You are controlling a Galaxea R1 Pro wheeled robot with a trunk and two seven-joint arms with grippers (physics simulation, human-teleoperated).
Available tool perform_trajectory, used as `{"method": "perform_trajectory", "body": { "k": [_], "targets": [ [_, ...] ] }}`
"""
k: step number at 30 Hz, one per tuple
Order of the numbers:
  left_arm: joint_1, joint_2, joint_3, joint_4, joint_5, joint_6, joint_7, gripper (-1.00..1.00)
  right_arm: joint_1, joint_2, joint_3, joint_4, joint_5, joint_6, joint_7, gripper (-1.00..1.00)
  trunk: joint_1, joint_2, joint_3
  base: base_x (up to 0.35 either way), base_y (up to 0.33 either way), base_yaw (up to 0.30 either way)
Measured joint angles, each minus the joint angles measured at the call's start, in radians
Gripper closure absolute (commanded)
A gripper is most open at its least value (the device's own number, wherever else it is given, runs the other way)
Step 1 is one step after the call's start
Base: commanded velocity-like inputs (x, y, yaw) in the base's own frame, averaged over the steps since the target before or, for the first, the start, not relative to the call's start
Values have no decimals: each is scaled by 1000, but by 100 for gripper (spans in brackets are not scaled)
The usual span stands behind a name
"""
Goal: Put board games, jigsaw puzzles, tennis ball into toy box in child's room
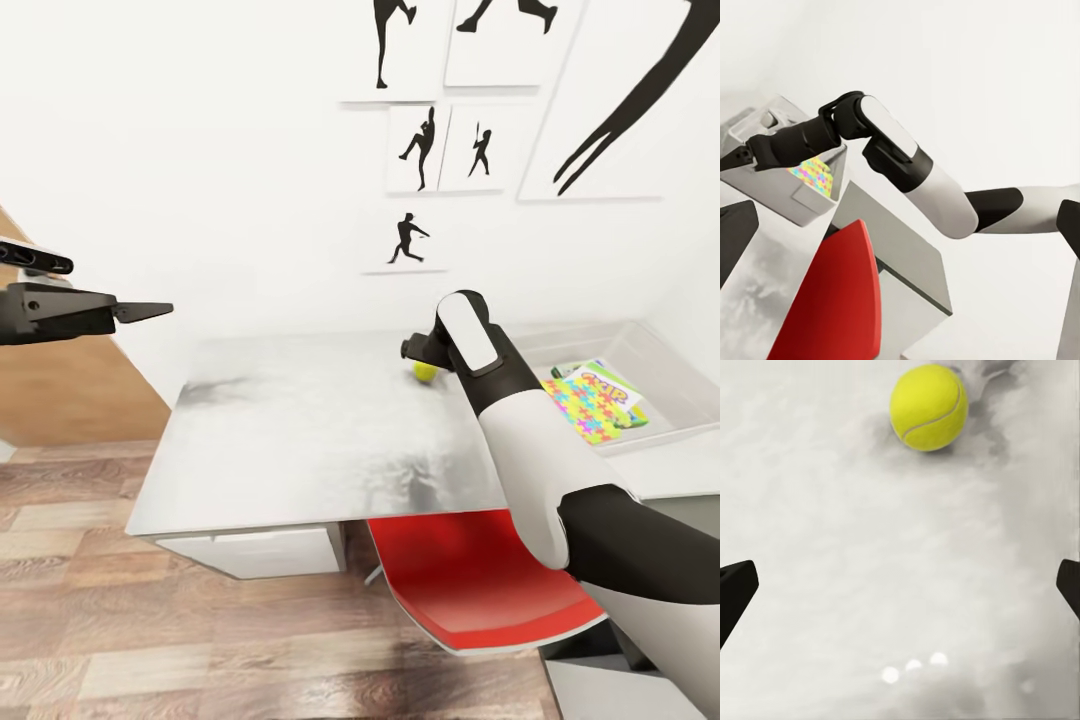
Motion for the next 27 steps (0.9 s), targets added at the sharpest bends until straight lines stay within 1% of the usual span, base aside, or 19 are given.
{"method": "perform_trajectory", "body": {
  "k": [5,9,17,23,27],
  "targets": [
    [0,1,-1,2,1,0,0,-100,0,0,0,-1,0,0,-12,-100,0,0,0,0,115,-212],
    [0,4,-2,2,0,0,0,-100,-1,1,0,-1,0,-1,-14,-100,0,0,0,0,24,-101],
    [0,8,-2,3,0,0,0,-100,2,1,4,-27,0,-1,-15,-100,0,0,-1,0,81,-15],
    [0,10,3,3,0,0,0,-100,2,1,3,-34,0,0,-14,-100,0,0,-1,0,25,-1],
    [0,11,4,5,1,0,0,-100,3,6,4,-34,-1,-1,-15,-100,0,0,-1,19,30,0]
  ]
}}
